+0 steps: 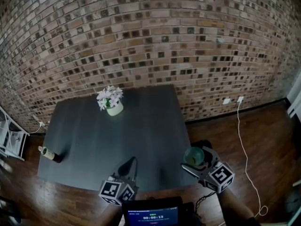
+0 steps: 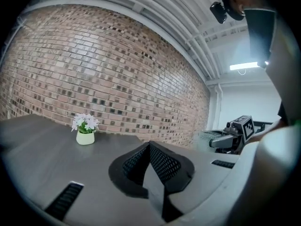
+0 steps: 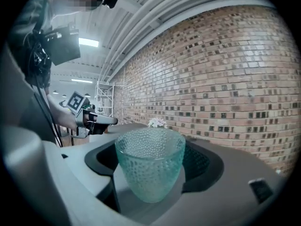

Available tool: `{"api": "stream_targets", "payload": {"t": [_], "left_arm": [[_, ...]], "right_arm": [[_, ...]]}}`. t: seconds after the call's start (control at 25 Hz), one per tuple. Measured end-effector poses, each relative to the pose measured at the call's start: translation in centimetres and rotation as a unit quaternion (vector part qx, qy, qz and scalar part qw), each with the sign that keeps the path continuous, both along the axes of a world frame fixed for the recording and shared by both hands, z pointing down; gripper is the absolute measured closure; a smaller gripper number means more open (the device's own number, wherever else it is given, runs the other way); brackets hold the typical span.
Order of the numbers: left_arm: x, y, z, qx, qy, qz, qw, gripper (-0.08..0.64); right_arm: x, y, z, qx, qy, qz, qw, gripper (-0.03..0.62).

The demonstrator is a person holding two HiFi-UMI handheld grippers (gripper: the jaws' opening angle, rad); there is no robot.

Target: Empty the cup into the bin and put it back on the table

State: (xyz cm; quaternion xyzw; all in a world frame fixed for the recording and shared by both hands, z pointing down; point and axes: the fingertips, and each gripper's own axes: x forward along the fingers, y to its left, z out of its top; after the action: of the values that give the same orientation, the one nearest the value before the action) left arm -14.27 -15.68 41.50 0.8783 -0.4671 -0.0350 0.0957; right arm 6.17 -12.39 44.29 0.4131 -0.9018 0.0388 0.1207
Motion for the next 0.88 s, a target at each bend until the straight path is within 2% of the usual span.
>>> {"api": "stream_targets", "payload": {"t": [0.24,0.4,0.52,0.72,0.88], "left_arm": [[2.4,-1.2,-1.4,0.019,0.001,0.031,0.9993,0.560],[4.1,-2.1,-1.6,0.017,0.007,0.058,0.9981,0.560],[5.3,-2.9,-1.3,0.015,-0.002,0.074,0.9972,0.560],[7.3,-3.4,-0.7,-0.016,-0.007,0.087,0.9960,0.560],[9.5,-4.5,-0.8,-0.017,-0.020,0.067,0.9974,0.560]], "right_arm": [[2.6,-0.6,-1.0,-0.006,0.016,0.041,0.999,0.198],[4.6,-1.1,-1.2,-0.010,0.028,0.071,0.997,0.198],[6.5,-2.1,-1.5,-0.009,0.024,0.095,0.995,0.198],[10.0,-3.2,-1.3,-0.017,0.028,0.104,0.994,0.198],[14.0,-4.7,-1.7,-0.020,0.028,0.107,0.994,0.198]]}}
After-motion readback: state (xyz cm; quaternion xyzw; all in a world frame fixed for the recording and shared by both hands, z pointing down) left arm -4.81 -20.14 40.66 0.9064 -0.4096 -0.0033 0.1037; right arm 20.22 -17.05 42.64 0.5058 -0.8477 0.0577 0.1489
